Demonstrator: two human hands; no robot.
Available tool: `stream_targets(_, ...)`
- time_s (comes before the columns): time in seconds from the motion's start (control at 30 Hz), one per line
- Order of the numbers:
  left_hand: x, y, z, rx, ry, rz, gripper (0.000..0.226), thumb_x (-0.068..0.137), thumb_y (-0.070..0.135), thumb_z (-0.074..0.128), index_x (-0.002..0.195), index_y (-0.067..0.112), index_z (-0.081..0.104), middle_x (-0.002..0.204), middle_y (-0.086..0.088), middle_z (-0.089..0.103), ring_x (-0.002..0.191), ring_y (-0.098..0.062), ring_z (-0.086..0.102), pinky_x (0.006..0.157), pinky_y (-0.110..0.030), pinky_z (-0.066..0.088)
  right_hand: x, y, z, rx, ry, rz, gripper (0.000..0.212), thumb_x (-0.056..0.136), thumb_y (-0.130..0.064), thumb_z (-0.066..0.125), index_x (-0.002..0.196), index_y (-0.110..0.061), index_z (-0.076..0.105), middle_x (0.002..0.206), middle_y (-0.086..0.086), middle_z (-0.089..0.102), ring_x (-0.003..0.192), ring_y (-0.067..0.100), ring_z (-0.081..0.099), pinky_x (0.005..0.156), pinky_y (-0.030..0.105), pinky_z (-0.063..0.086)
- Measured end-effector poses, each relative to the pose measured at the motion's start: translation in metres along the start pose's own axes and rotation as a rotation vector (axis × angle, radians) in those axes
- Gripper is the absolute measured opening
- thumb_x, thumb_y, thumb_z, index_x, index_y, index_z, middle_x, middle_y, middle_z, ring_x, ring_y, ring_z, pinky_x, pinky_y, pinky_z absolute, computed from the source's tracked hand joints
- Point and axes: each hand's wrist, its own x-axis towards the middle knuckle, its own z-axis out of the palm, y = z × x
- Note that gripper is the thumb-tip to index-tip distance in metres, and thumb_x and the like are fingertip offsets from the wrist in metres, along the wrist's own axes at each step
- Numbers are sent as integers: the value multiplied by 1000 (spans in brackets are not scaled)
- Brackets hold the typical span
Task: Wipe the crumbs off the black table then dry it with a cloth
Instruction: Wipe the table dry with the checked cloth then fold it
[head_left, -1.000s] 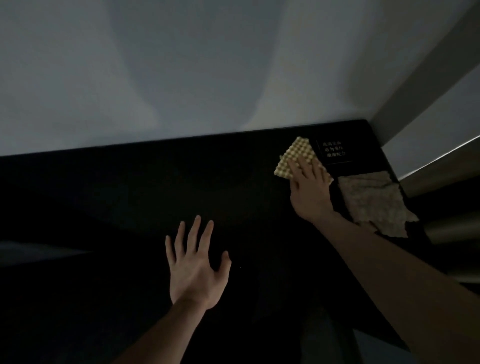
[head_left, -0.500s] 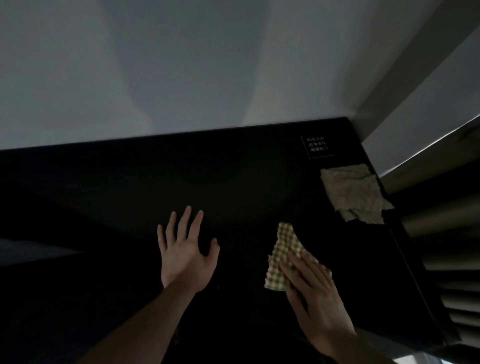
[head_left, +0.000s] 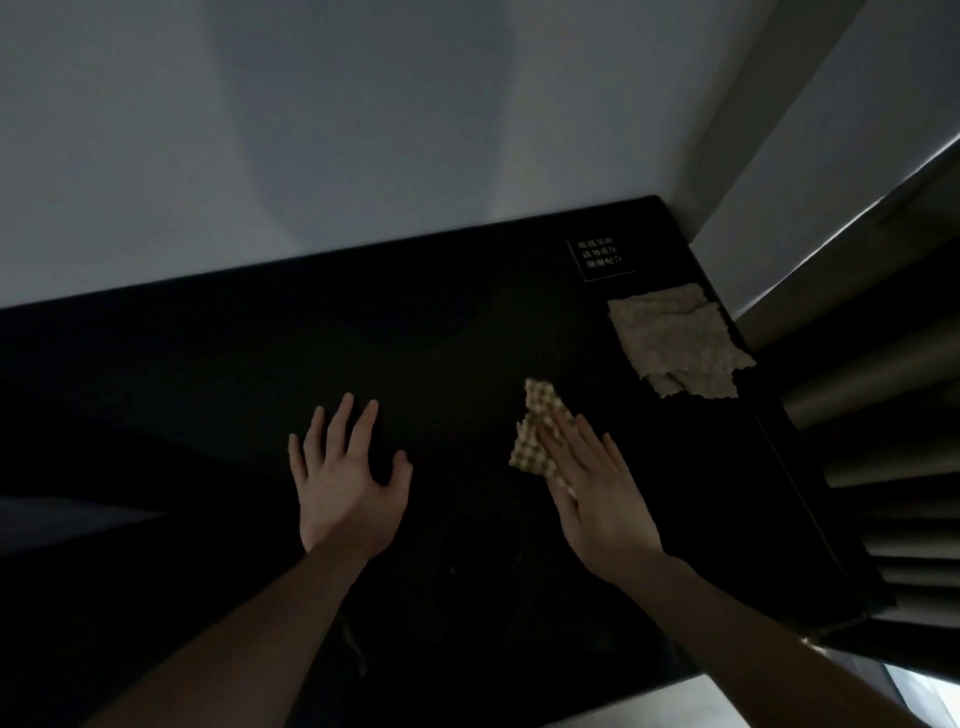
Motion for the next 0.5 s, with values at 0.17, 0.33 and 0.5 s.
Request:
stream_targets(0.17, 3, -2, 1, 28, -15, -6, 70, 94, 57, 49, 157, 39, 27, 171, 8, 19, 160, -25, 10, 130, -54, 5, -97, 8, 8, 161, 40, -34, 57, 107, -21, 50, 161, -31, 37, 172, -20, 18, 161, 8, 10, 130, 35, 14)
stream_targets(0.33, -1, 4, -1, 37, -5, -13, 69, 95, 53, 52, 158, 35, 29, 171, 5, 19, 160, -26, 11, 130, -55, 6, -167, 29, 13, 152, 69, -109, 57, 101, -18, 54, 157, -25, 45, 170, -10, 30, 159, 16, 25, 127, 37, 22)
stream_targets(0.5, -1, 7, -3, 38, -2, -18, 69, 95, 51, 53, 158, 33, 31, 171, 4, 20, 160, -27, 11, 130, -56, 7, -127, 80, -8, 114, 129, 52, 53, 100, -20, 45, 153, -23, 51, 164, -8, 40, 158, 18, 27, 129, 37, 21)
